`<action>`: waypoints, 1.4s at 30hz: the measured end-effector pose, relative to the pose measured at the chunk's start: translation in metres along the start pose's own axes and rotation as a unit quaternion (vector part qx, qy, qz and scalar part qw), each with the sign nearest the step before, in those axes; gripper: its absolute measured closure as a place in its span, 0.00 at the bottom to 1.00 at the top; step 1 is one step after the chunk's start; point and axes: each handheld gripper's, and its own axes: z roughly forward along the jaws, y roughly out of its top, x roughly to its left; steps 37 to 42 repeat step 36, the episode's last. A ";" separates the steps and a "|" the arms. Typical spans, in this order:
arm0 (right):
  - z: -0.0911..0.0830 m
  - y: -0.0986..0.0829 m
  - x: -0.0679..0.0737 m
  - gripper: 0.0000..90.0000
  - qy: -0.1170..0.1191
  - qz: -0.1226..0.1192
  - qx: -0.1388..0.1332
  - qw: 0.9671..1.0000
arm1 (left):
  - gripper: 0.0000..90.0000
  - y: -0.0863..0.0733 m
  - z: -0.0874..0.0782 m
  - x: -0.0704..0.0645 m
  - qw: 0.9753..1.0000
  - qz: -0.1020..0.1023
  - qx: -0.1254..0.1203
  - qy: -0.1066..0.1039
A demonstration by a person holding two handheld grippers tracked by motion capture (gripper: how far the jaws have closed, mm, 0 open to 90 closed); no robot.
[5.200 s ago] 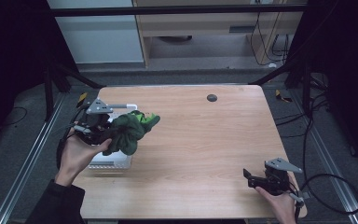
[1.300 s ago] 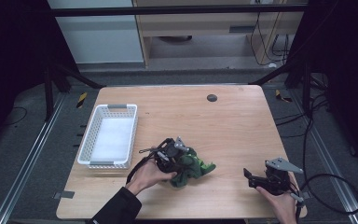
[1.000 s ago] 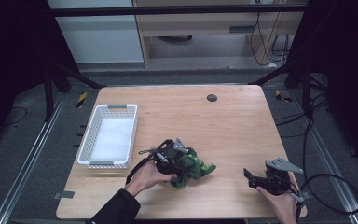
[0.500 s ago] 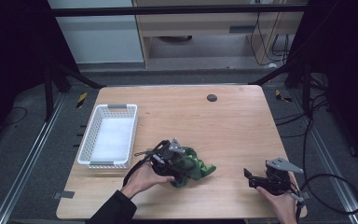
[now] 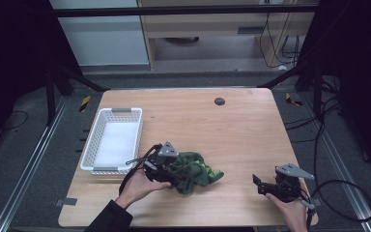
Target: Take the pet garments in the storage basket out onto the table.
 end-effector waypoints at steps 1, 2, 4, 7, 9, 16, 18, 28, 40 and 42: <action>0.000 0.000 0.000 0.09 -0.001 -0.001 -0.001 1.000 | 0.26 -0.001 -0.002 0.000 1.000 -0.002 -0.003 -0.001; 0.000 0.000 0.000 0.09 -0.001 -0.001 -0.001 1.000 | 0.26 -0.003 -0.004 0.000 1.000 -0.003 -0.007 0.000; 0.000 0.000 0.000 0.09 -0.001 0.002 -0.001 1.000 | 0.26 -0.006 -0.008 0.000 1.000 -0.006 -0.013 0.002; -0.001 0.000 0.000 0.09 -0.001 0.002 -0.001 1.000 | 0.27 -0.013 -0.012 0.000 1.000 -0.012 -0.022 0.007; -0.001 0.000 0.000 0.09 0.000 0.004 -0.002 1.000 | 0.28 -0.018 -0.015 0.001 0.999 -0.020 -0.030 0.014; -0.002 0.001 0.000 0.09 0.000 0.006 -0.004 1.000 | 0.37 -0.036 -0.030 0.004 0.996 -0.050 -0.059 0.041; -0.002 0.001 0.000 0.09 -0.002 0.003 -0.006 1.000 | 0.41 -0.041 -0.034 0.004 0.995 -0.056 -0.066 0.048; -0.002 0.001 0.000 0.09 -0.002 0.006 -0.005 1.000 | 0.49 -0.070 -0.053 0.005 0.990 -0.077 -0.097 0.071; -0.003 0.001 0.002 0.09 -0.002 0.007 -0.004 1.000 | 0.50 -0.092 -0.063 0.008 0.986 -0.103 -0.105 0.080; -0.003 0.001 0.002 0.09 -0.002 0.007 -0.004 1.000 | 0.50 -0.092 -0.063 0.008 0.986 -0.103 -0.105 0.080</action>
